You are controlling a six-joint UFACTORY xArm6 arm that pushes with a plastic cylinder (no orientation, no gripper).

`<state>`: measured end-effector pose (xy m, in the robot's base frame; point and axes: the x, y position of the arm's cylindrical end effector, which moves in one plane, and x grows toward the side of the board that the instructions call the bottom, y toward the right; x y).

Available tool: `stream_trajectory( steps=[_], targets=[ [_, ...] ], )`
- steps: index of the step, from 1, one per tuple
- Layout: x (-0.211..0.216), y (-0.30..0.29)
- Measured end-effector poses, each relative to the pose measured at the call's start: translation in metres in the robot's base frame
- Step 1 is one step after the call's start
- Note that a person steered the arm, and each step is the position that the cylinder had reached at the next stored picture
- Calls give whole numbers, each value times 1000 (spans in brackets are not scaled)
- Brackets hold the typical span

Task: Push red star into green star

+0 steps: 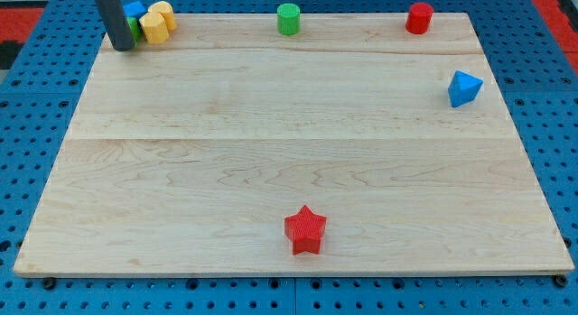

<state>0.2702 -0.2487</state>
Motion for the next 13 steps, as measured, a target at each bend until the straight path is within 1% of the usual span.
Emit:
stream_trajectory(
  steps=[1,3,5,6,7,8,9,10,12,13],
  targets=[
    [22,12],
    [61,141],
    [158,275],
    [214,330],
    [273,342],
    [328,342],
    [349,334],
    [340,286],
    [282,240],
    [275,198]
  ],
)
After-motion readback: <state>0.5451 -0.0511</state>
